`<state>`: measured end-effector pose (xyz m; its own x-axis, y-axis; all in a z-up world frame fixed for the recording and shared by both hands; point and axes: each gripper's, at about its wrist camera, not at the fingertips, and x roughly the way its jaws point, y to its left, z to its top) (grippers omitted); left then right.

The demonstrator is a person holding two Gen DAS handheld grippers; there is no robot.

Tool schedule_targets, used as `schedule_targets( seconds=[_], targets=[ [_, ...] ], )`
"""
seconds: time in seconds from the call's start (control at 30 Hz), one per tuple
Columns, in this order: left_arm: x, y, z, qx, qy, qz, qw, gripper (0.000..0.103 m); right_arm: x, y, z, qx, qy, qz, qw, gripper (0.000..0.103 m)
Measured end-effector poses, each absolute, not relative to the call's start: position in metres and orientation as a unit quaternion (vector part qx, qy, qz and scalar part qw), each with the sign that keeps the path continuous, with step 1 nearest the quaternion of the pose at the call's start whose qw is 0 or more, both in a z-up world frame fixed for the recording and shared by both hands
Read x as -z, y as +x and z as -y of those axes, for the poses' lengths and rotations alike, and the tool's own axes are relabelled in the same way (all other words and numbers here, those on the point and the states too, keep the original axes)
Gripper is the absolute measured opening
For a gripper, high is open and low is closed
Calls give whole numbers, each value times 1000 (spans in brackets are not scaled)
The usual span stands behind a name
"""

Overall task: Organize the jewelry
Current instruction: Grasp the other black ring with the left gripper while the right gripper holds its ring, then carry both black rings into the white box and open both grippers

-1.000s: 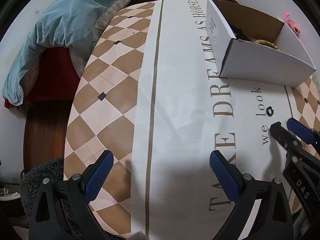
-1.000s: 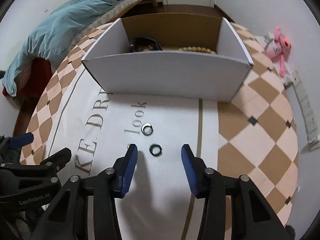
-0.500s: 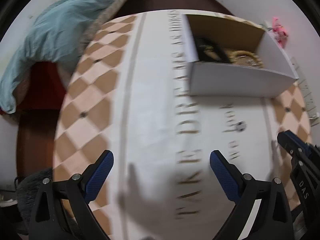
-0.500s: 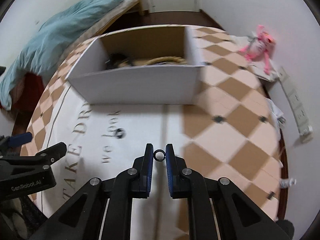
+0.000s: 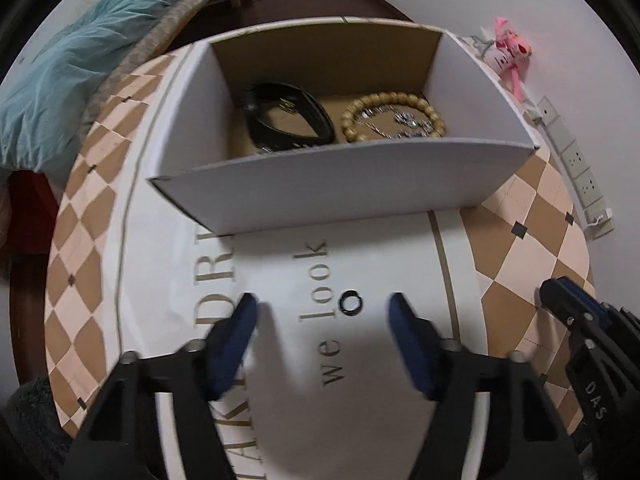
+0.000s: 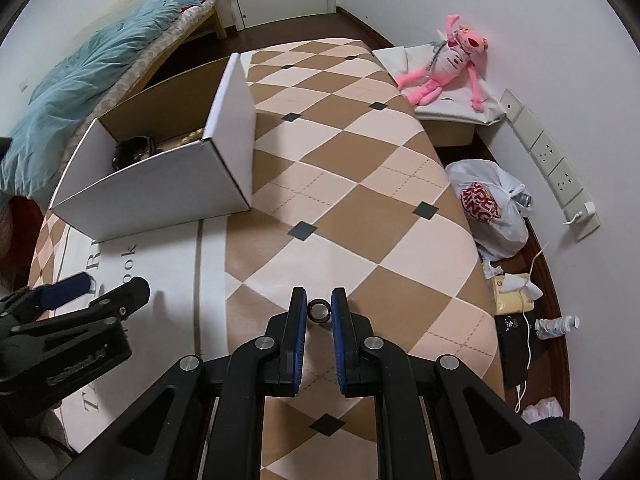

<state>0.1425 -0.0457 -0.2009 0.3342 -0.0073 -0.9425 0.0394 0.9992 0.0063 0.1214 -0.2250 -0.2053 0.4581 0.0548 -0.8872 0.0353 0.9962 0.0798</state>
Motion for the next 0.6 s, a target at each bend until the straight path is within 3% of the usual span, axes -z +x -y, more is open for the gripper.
schedule_targets(
  seconds=[0.03,0.17,0.27,0.6],
  targets=[
    [202,144,46,18,11,-574,818,54,205,122,226,-5,44,-520,853,13],
    [198,143,50,28,14,-568,823,23,200,123,228,-1,45,-516,855,13],
    [197,143,51,33,12,-567,823,12,198,124,228,-1,48,-514,856,13],
    [180,131,46,56,-17,-561,826,10,172,123,225,-18,64,-496,866,13]
  ],
)
